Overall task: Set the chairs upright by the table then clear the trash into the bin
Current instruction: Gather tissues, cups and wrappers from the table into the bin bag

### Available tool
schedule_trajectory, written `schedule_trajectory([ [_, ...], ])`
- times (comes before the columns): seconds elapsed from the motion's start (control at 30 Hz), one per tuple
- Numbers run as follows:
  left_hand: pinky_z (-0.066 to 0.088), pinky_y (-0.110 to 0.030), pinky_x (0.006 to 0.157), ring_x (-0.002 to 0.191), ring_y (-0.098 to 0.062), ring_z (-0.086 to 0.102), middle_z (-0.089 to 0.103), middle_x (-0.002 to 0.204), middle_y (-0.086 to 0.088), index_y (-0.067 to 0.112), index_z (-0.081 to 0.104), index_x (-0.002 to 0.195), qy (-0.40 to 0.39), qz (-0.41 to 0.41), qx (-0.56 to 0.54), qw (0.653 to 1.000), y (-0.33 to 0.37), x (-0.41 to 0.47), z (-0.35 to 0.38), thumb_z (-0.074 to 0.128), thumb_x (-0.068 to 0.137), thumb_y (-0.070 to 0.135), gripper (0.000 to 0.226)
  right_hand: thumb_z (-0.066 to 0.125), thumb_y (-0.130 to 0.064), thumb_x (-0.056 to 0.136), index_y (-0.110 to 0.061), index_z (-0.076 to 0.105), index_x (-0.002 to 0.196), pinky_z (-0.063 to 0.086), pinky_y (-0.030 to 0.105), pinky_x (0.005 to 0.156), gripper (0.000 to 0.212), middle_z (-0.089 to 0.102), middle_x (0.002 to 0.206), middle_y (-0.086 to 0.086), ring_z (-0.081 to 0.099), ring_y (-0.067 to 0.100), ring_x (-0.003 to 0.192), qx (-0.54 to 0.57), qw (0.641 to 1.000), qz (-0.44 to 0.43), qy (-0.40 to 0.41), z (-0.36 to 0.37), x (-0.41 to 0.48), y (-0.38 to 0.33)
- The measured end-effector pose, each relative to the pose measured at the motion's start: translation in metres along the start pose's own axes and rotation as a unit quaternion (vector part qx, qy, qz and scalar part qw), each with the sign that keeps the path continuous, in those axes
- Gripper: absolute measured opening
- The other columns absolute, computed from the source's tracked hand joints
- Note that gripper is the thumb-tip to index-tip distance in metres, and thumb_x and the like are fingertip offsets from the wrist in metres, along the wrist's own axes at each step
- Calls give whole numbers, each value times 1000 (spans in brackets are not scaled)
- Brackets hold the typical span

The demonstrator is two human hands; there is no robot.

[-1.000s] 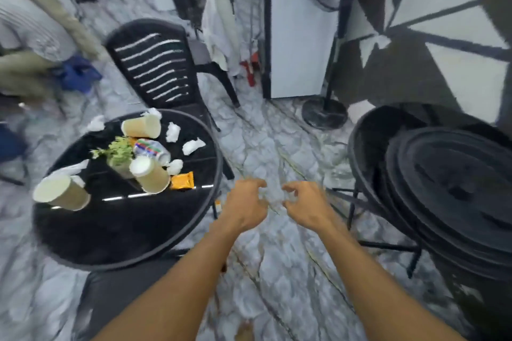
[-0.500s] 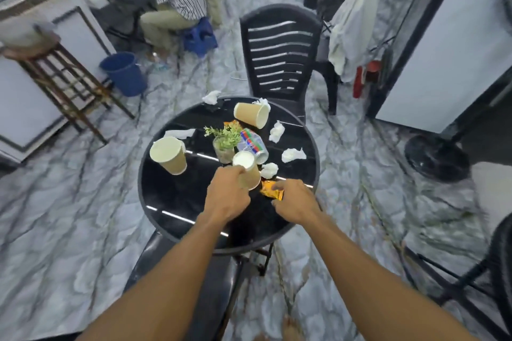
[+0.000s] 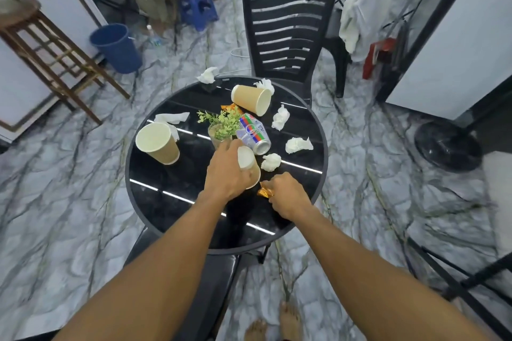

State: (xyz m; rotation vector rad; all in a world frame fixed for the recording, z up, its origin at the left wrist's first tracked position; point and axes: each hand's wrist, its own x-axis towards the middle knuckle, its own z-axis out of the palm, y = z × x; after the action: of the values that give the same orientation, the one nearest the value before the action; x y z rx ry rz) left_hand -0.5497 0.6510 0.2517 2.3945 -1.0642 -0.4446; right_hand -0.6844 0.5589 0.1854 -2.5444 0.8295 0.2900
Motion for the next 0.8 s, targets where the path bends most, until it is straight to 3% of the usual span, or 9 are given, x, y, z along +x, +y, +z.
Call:
schedule_trajectory([
  [0.1,45,-38,98,122,-28,50,48,136,-5,18,50,136,-10,-7,-14,1000,-11,-8,-1,81,74,31,71,64,-8,90,-27,61,135,50,35,82,49,65,110,8,51,25,111,12,1000,17,15,4,-5,0],
  [0.27,37,-28,89,116,-25,48,51,125,-3,16,56,128,-18,42,-9,999,-11,-28,-4,77,73,31,60,61,-2,81,-23,70,116,38,29,70,42,66,98,4,61,27,102,73,991,71,83,-9,-26,1],
  [0.33,37,-29,88,115,-25,47,54,124,-4,16,56,125,-27,81,-2,996,2,-36,-4,76,75,32,57,59,0,78,-23,72,97,37,28,66,33,64,87,4,60,27,88,98,985,95,108,-17,-41,3],
  [0.4,42,-33,87,113,-26,47,55,122,-4,16,55,125,-35,124,6,992,20,-43,1,75,76,33,56,56,-1,74,-26,61,74,36,28,58,26,60,73,1,57,26,74,125,975,123,140,-24,-62,10],
  [0.53,49,-41,90,113,-23,46,55,121,0,21,54,128,-59,216,19,975,75,-61,25,75,76,38,58,58,-6,77,-17,71,82,45,32,57,17,66,75,5,59,27,72,158,948,183,209,-37,-130,44],
  [0.63,48,-38,91,112,-23,46,56,118,-2,21,56,124,-104,289,17,952,133,-89,56,77,77,39,54,57,-9,75,-19,70,80,48,34,58,17,67,73,5,59,28,70,168,921,239,256,-42,-197,81],
  [0.8,48,-38,84,108,-28,51,58,115,-7,15,59,120,-189,409,-3,893,233,-170,120,80,75,36,54,58,-10,73,-20,64,75,34,29,56,12,63,71,0,58,28,71,143,864,380,297,-38,-335,135],
])
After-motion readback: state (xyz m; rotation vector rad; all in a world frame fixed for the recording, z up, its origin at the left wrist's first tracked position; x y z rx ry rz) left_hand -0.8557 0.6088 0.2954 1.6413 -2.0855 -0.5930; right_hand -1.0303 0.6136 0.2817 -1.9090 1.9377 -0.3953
